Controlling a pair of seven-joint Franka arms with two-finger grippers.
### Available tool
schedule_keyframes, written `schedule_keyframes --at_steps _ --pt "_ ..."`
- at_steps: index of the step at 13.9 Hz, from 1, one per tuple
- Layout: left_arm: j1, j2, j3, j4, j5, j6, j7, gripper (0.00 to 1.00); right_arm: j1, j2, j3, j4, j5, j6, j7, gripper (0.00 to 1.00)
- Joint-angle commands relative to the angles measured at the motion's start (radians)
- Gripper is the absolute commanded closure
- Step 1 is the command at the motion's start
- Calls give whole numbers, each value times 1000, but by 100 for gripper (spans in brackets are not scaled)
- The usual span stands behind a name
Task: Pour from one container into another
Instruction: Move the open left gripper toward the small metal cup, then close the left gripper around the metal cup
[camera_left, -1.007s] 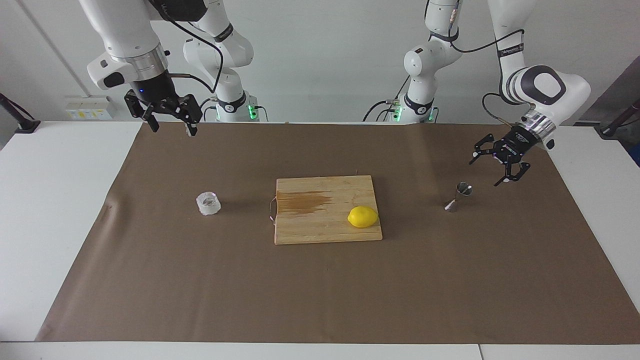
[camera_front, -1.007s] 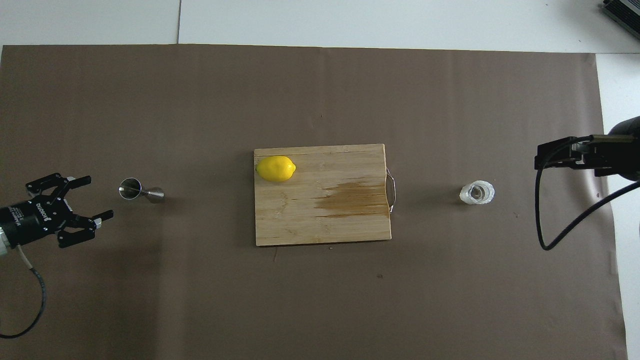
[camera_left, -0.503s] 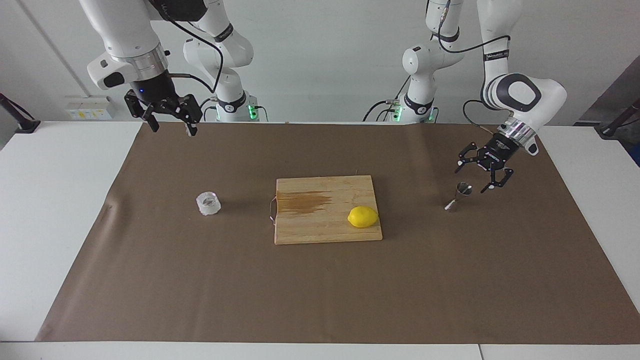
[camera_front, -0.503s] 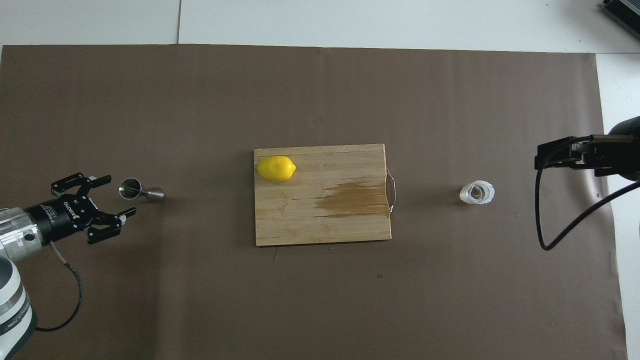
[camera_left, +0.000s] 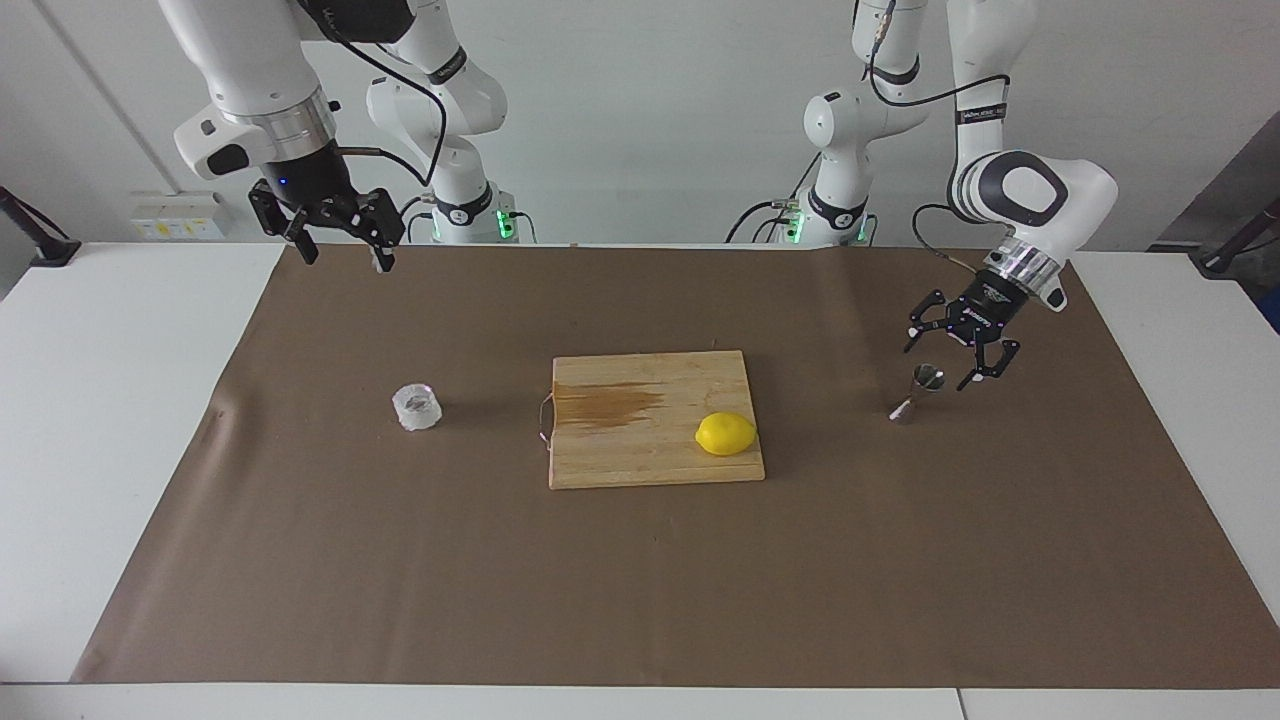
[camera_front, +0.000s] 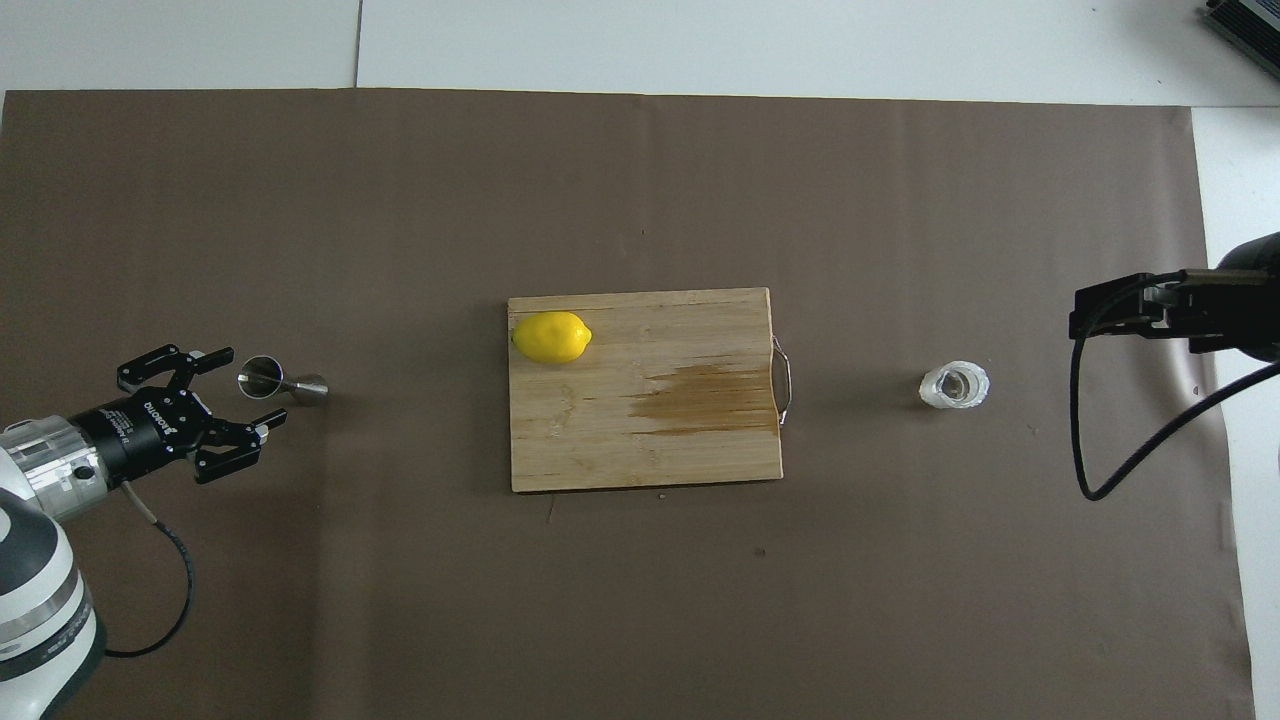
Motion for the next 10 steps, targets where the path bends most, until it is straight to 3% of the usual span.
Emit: schedule_keyframes --at_steps 1,7,10 --pt "-34 4 9 -20 -26 51 -6 0 -12 -21 2 -23 24 -1 -25 0" --pt "-33 10 9 -24 -27 54 14 0 -13 -21 4 -23 24 -1 -25 0" --pt "-31 10 9 -25 -27 55 14 13 -13 -21 4 -23 24 -1 -25 0"
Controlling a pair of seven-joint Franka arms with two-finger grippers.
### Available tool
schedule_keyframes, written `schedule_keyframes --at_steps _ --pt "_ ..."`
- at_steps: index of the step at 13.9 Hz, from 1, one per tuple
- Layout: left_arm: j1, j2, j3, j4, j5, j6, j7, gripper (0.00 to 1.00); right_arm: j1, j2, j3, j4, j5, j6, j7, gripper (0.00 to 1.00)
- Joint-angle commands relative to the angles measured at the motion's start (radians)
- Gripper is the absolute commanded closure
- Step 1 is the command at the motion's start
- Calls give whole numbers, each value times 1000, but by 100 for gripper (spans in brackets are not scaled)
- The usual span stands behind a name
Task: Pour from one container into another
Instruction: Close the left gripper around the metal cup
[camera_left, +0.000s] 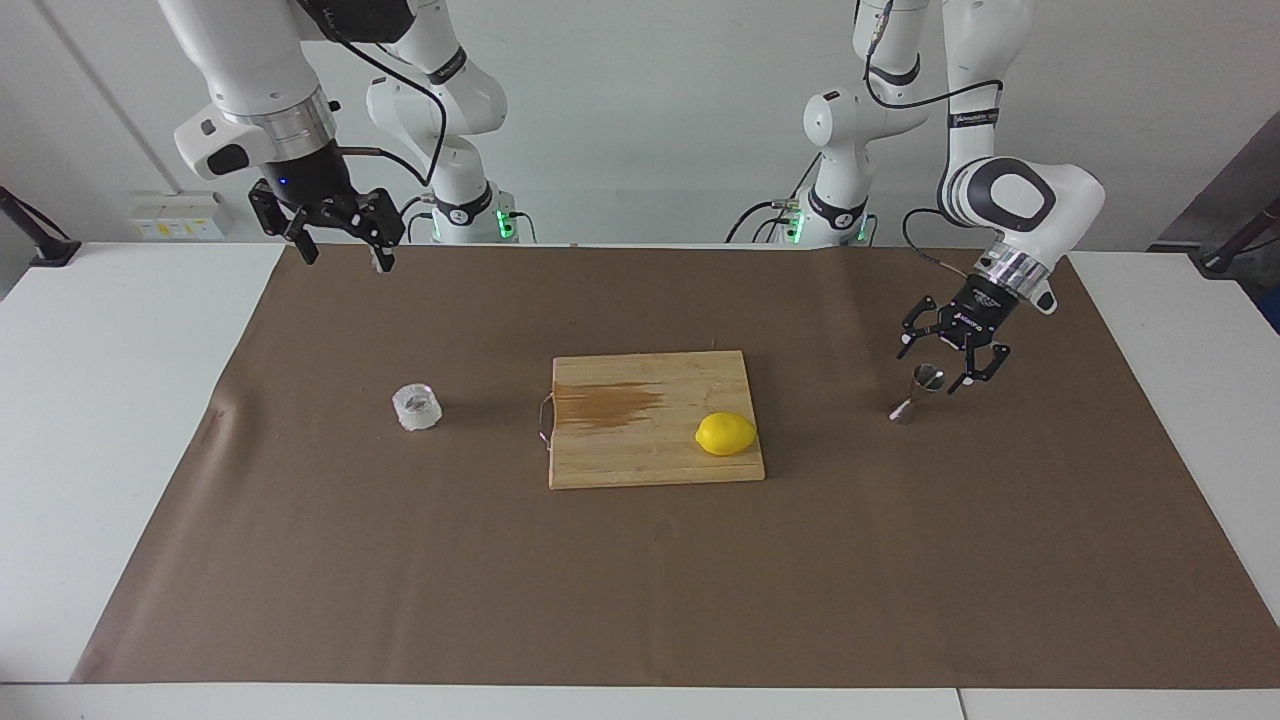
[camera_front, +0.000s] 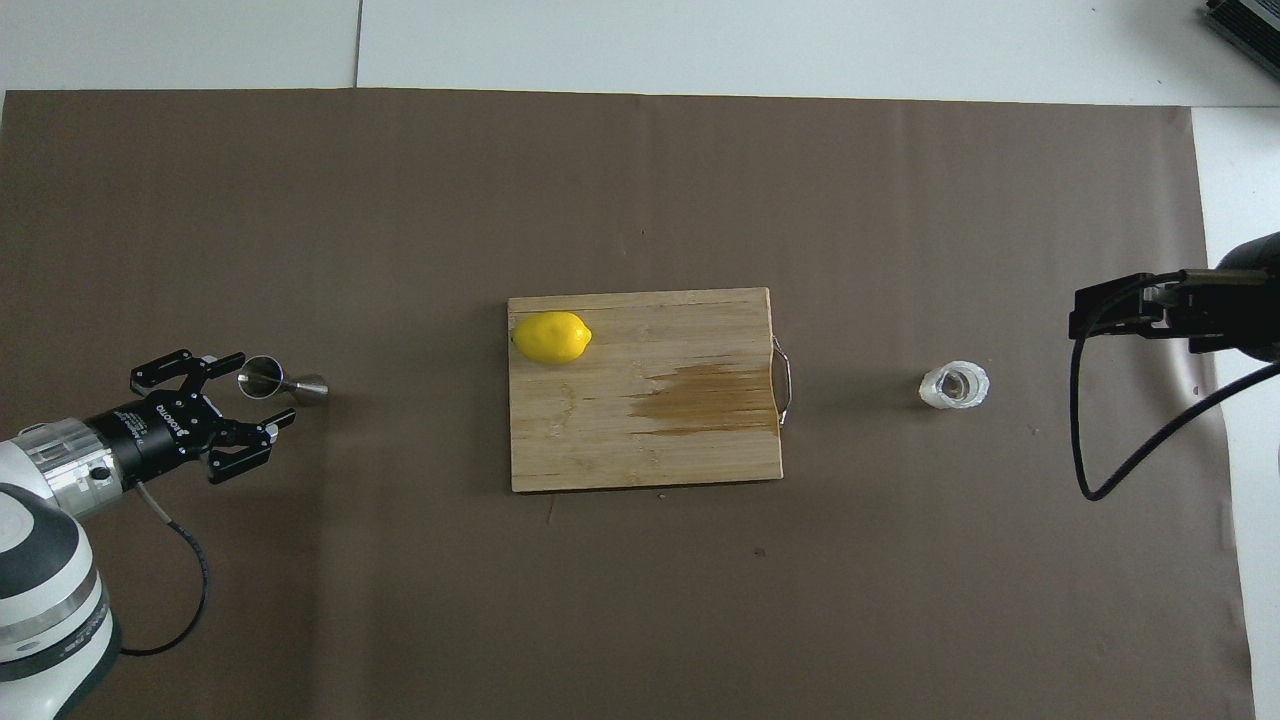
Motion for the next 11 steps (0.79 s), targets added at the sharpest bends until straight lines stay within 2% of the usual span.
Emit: schedule_keyframes --at_steps 1,11 --pt "-20 -3 9 -15 -23 28 13 14 -13 -21 2 -23 24 -1 -25 0" --pt "-22 4 9 -12 -23 38 14 20 -12 -21 2 -23 24 -2 -25 0"
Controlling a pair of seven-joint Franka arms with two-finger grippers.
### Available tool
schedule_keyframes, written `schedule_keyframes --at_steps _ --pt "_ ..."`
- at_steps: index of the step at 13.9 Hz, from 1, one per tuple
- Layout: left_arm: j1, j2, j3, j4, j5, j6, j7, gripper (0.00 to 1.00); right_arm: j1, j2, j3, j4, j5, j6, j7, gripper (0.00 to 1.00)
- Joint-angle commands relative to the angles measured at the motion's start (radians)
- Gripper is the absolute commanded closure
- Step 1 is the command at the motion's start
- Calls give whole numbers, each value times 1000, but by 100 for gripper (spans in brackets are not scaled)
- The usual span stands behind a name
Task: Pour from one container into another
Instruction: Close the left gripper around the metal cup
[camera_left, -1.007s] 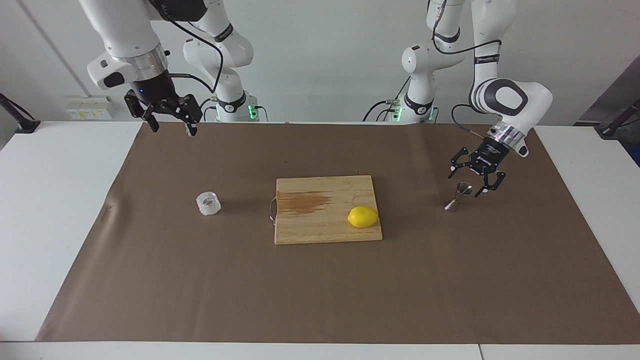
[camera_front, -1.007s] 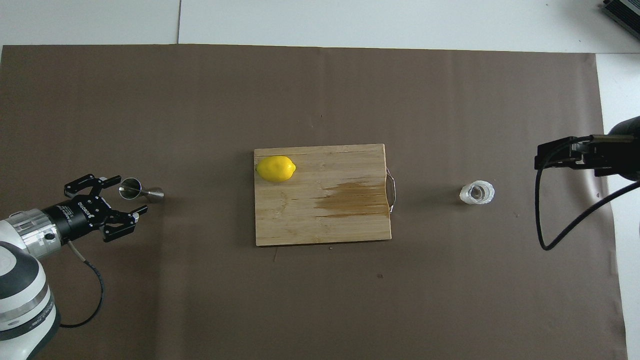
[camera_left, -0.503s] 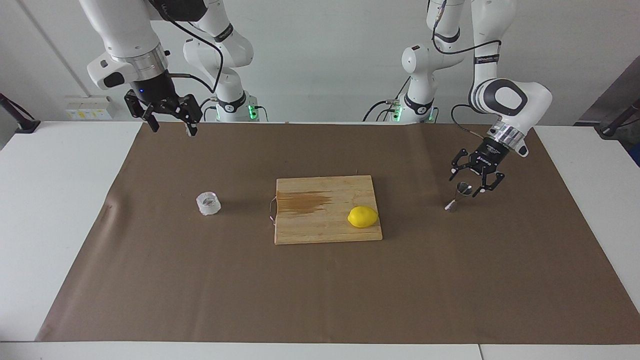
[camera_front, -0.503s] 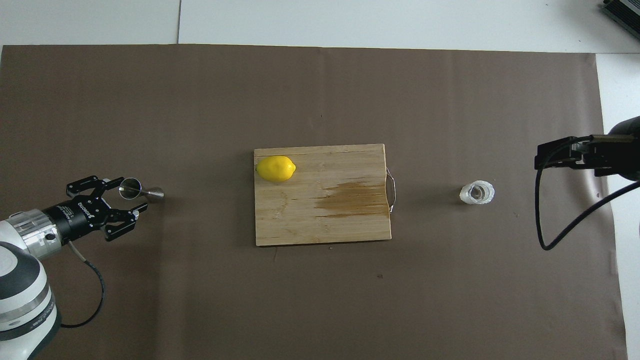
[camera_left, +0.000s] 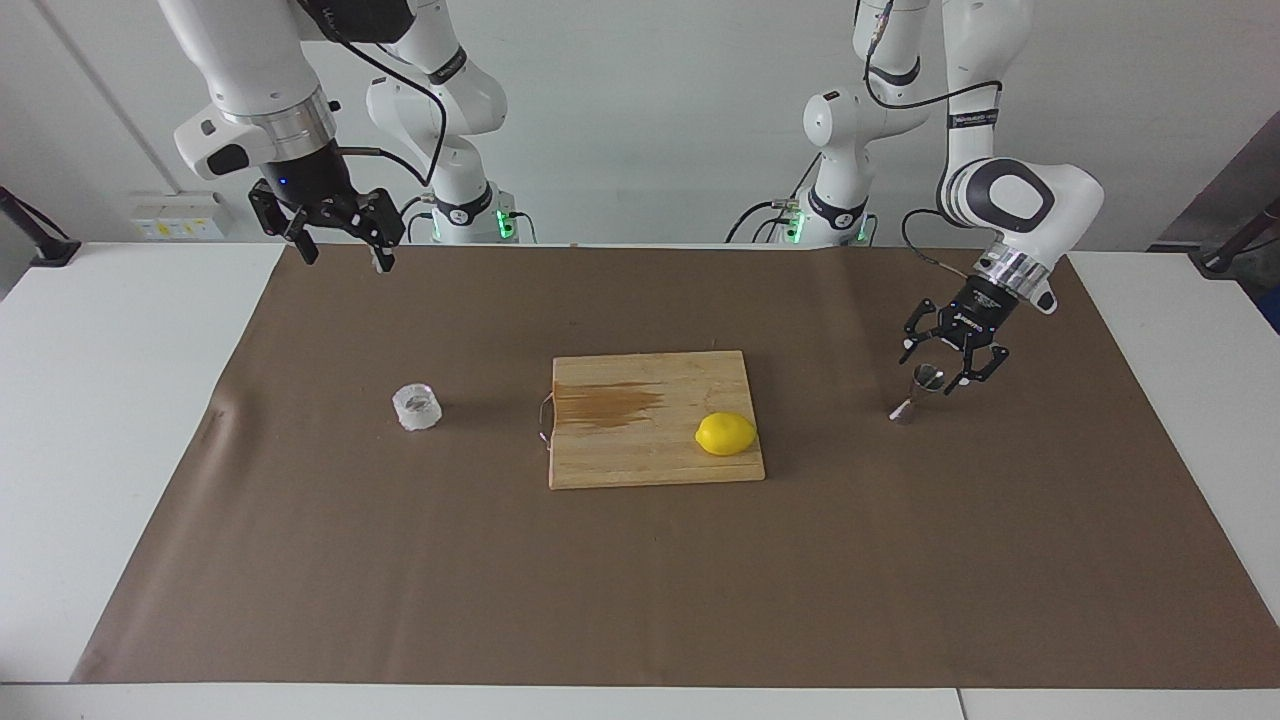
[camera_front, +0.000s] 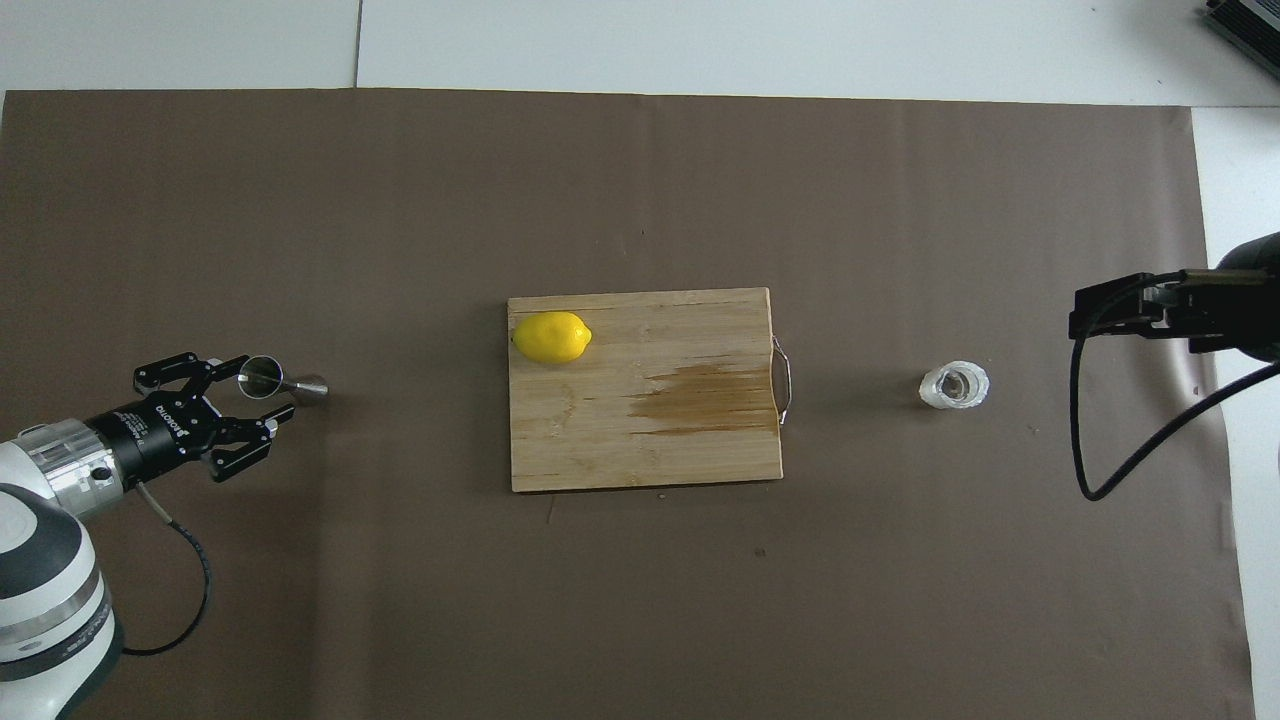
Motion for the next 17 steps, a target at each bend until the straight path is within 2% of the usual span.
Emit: schedule_keyframes --at_steps 1,7,11,17 --pt "-19 1 9 -10 -23 25 14 20 -13 -21 4 -23 24 -1 -25 0" --pt "-19 6 9 0 -43 25 13 21 -12 -21 2 -23 24 -1 -25 0" --pt "-30 7 9 0 -49 31 14 26 -13 -21 2 -23 24 -2 -25 0" --pt "-33 9 9 3 -49 33 16 44 -12 -21 2 -23 24 -1 -25 0"
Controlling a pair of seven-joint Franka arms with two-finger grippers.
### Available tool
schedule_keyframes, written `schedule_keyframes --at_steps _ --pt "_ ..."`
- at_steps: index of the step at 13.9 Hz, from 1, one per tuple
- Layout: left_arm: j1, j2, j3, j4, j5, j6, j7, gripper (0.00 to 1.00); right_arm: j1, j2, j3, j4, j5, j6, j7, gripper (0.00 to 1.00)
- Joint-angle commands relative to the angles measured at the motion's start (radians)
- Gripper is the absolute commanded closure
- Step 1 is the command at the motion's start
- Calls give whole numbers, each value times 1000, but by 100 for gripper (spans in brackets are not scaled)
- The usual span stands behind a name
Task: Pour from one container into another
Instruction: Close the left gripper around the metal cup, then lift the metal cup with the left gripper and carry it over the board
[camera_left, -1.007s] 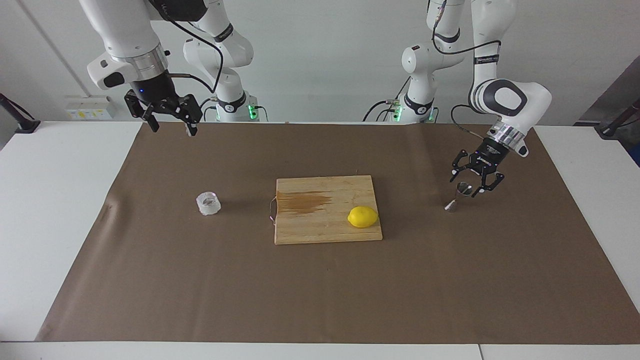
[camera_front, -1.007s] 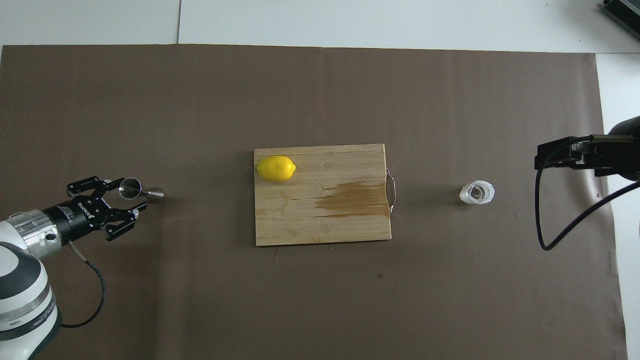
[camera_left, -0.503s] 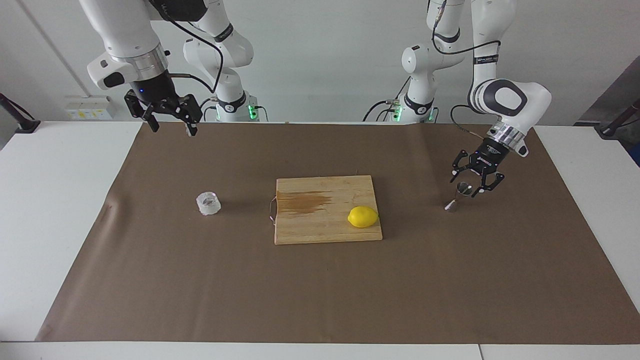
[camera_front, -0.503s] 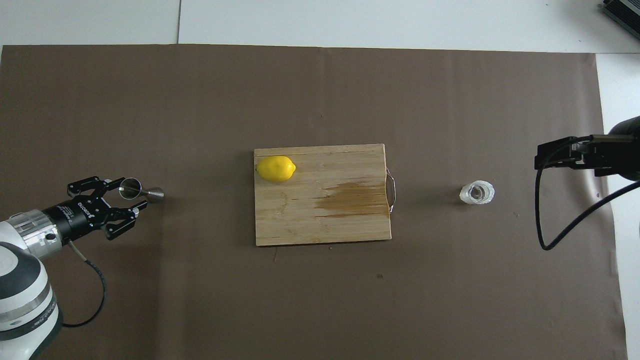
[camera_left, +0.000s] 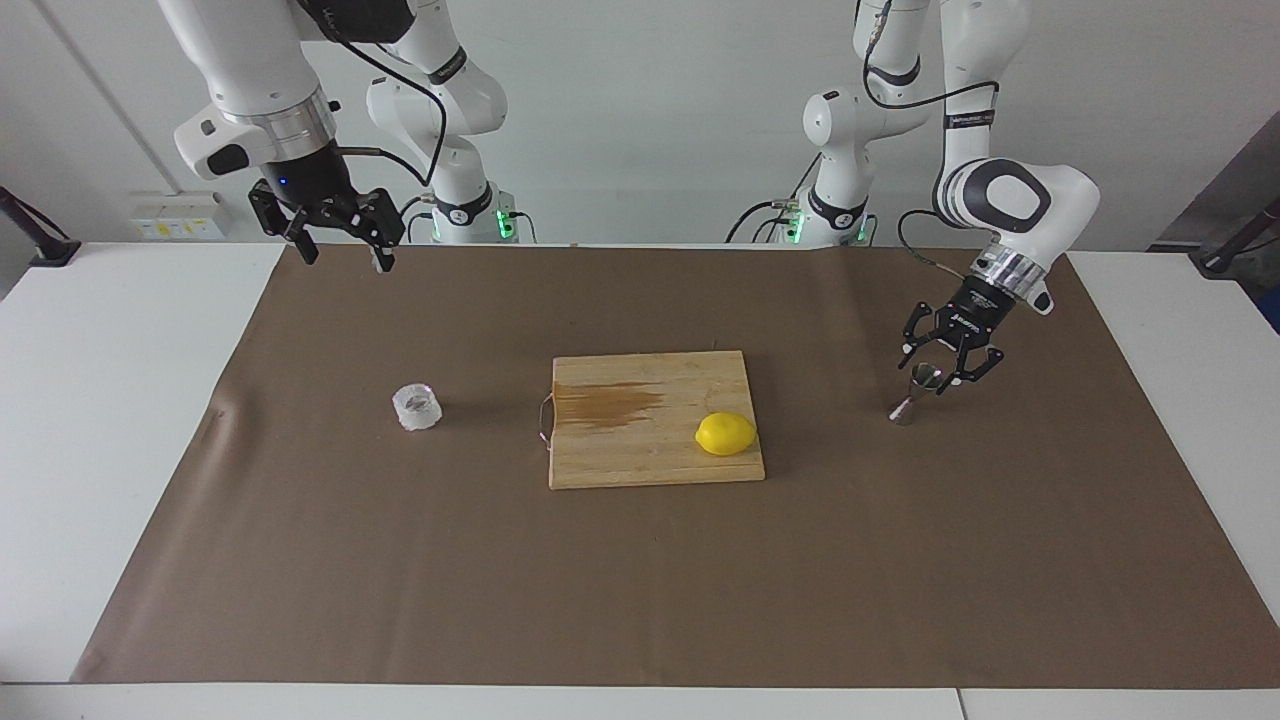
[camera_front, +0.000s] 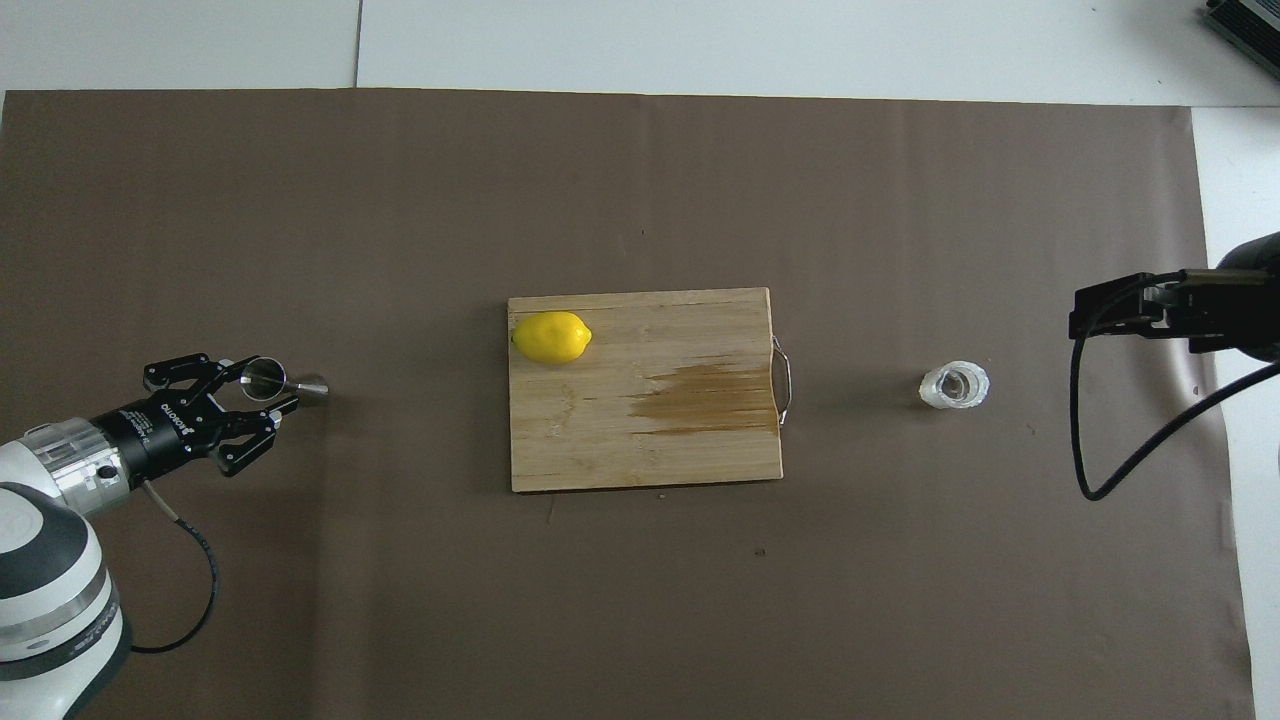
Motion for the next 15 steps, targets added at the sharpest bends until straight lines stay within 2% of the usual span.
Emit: schedule_keyframes --at_steps 1,2,3,6,9,15 --pt "-18 9 9 2 -22 23 16 44 -13 -21 2 -23 24 -1 -25 0" --pt "-18 9 9 2 -22 23 16 45 -12 -21 4 -23 24 -1 -25 0" --pt "-18 9 9 2 -22 23 16 54 -13 -21 2 -23 24 -1 -25 0" --pt "-15 9 9 2 -24 23 16 100 -12 -21 2 -23 24 -1 -25 0" --pt "-8 12 10 19 -22 7 15 100 -12 -21 2 -23 24 -1 -25 0" --pt "20 43 12 183 -12 -170 -1 100 -13 -21 2 -23 24 -1 -25 0"
